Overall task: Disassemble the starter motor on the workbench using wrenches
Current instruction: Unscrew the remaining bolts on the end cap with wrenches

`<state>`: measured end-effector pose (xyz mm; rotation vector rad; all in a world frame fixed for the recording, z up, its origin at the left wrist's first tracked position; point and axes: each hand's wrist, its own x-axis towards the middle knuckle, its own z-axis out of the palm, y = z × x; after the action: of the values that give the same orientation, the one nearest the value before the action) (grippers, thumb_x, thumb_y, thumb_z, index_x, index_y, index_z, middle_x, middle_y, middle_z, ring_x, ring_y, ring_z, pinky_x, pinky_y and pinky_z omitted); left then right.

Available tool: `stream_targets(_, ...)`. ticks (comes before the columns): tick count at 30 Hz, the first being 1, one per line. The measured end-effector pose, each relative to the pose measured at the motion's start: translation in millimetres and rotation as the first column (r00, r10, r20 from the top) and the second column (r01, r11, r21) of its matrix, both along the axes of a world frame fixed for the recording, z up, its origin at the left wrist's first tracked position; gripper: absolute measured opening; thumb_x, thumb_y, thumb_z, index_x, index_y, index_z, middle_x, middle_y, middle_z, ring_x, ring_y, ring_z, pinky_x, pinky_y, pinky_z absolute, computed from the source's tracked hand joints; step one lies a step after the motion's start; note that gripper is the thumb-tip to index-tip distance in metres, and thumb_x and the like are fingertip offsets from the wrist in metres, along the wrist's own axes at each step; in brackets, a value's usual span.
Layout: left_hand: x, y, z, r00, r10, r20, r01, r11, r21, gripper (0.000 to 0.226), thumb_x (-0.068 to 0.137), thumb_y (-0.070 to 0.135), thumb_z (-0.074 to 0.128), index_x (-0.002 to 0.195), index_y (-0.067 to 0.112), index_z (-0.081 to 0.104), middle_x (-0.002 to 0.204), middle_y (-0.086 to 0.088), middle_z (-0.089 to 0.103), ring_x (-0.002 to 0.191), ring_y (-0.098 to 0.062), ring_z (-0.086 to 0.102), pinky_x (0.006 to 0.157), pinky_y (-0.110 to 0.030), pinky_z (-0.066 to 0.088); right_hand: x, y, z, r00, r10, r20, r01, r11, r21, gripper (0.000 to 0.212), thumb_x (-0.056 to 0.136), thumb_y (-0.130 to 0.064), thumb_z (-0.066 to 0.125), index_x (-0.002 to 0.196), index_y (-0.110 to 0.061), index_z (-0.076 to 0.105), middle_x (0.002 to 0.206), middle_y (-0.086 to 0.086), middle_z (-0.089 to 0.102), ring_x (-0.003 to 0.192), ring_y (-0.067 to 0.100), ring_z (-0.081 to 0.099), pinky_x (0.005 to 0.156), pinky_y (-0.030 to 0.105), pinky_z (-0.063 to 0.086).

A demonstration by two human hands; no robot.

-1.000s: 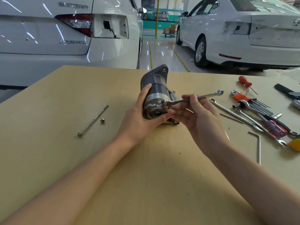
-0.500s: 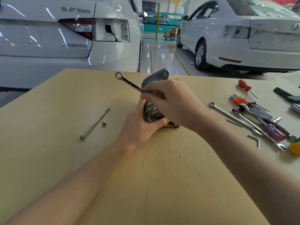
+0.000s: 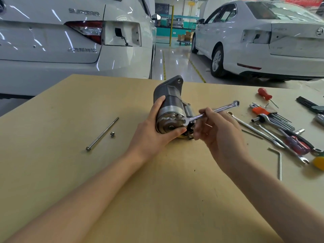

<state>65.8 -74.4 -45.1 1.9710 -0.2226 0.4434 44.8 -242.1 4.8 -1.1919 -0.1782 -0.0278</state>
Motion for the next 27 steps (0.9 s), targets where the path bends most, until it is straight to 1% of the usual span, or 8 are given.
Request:
stream_targets(2, 0.3, -0.8, 0.6, 1.0, -0.003, 0.006, 0.003, 1.0, 0.008, 0.095, 0.065, 0.047, 0.083, 0.143, 0.048, 0.029, 0.102, 0.03, 0.06, 0.095, 0.014, 0.06, 0.079, 0.0, 0.041, 3.2, -1.4, -3.8, 0.998, 0.045, -0.037, -0.042, 0.996, 0.084, 0.022, 0.1, -0.012, 0.042, 0.087, -0.004, 0.058, 0.059, 0.009, 0.055, 0.051, 0.02, 0.052, 0.049, 0.027, 0.046)
stream_targets(6, 0.4, -1.1, 1.4, 1.0, 0.003, 0.021, -0.003, 1.0, 0.012, 0.096, 0.065, 0.046, 0.084, 0.145, 0.045, 0.03, 0.101, 0.033, 0.057, 0.094, 0.018, 0.057, 0.075, 0.003, 0.038, 5.4, 2.5, -7.0, 0.996, 0.064, -0.056, -0.056, 0.99, 0.127, 0.021, 0.1, -0.014, 0.043, 0.088, -0.003, 0.058, 0.06, 0.009, 0.058, 0.051, 0.021, 0.057, 0.052, 0.028, 0.051)
stream_targets(8, -0.8, -1.9, 3.2, 1.0, -0.007, 0.03, 0.007, 1.0, 0.003, 0.098, 0.062, 0.053, 0.082, 0.145, 0.043, 0.03, 0.101, 0.034, 0.056, 0.093, 0.019, 0.056, 0.075, 0.003, 0.039, 5.4, 2.8, -8.2, 0.994, 0.087, -0.059, -0.077, 0.985, 0.155, 0.022, 0.1, -0.014, 0.043, 0.088, -0.003, 0.058, 0.061, 0.01, 0.06, 0.052, 0.022, 0.061, 0.054, 0.028, 0.053)
stream_targets(11, -3.4, -2.1, 5.6, 0.999, -0.023, 0.033, 0.024, 0.999, -0.024, 0.104, 0.053, 0.069, 0.071, 0.145, 0.043, 0.031, 0.102, 0.036, 0.054, 0.092, 0.021, 0.056, 0.076, 0.002, 0.039, 5.8, 3.3, -8.6, 0.989, 0.129, -0.068, -0.111, 0.968, 0.225, 0.02, 0.1, -0.013, 0.042, 0.09, -0.002, 0.057, 0.064, 0.012, 0.064, 0.059, 0.025, 0.067, 0.057, 0.03, 0.056)
stream_targets(14, -3.1, -1.7, 4.6, 0.999, -0.026, 0.025, 0.027, 0.999, -0.023, 0.102, 0.055, 0.066, 0.072, 0.145, 0.044, 0.03, 0.104, 0.031, 0.057, 0.095, 0.017, 0.058, 0.08, 0.0, 0.041, 6.8, 2.6, -10.2, 0.985, 0.153, -0.075, -0.128, 0.955, 0.266, 0.019, 0.1, -0.013, 0.042, 0.092, -0.002, 0.056, 0.066, 0.012, 0.066, 0.065, 0.028, 0.07, 0.061, 0.031, 0.057)
stream_targets(20, -2.5, -1.8, 4.7, 0.999, -0.026, 0.02, 0.027, 0.999, -0.026, 0.101, 0.055, 0.063, 0.073, 0.145, 0.045, 0.03, 0.104, 0.034, 0.055, 0.098, 0.015, 0.058, 0.08, -0.001, 0.042, 7.4, 3.1, -10.7, 0.991, 0.127, -0.039, -0.115, 0.967, 0.229, 0.018, 0.099, -0.016, 0.045, 0.093, -0.003, 0.057, 0.07, 0.016, 0.068, 0.074, 0.033, 0.072, 0.065, 0.034, 0.058)
stream_targets(24, -1.7, -1.1, 2.8, 0.999, -0.037, 0.018, 0.037, 0.999, -0.029, 0.098, 0.061, 0.055, 0.078, 0.145, 0.044, 0.03, 0.103, 0.034, 0.056, 0.096, 0.015, 0.059, 0.082, -0.003, 0.043, 6.8, 1.0, -9.1, 0.996, 0.085, 0.035, -0.088, 0.989, 0.119, 0.017, 0.099, -0.018, 0.046, 0.095, -0.006, 0.058, 0.073, 0.017, 0.069, 0.08, 0.037, 0.071, 0.068, 0.037, 0.058)
stream_targets(27, -1.1, 0.1, 0.4, 0.999, -0.032, 0.01, 0.032, 0.999, -0.018, 0.096, 0.065, 0.047, 0.082, 0.145, 0.045, 0.029, 0.103, 0.033, 0.058, 0.096, 0.015, 0.059, 0.082, -0.003, 0.044, 6.8, 2.9, -4.5, 0.995, 0.044, 0.088, -0.045, 0.999, 0.001, 0.016, 0.1, -0.015, 0.044, 0.092, -0.007, 0.056, 0.069, 0.014, 0.069, 0.074, 0.034, 0.071, 0.067, 0.037, 0.058)
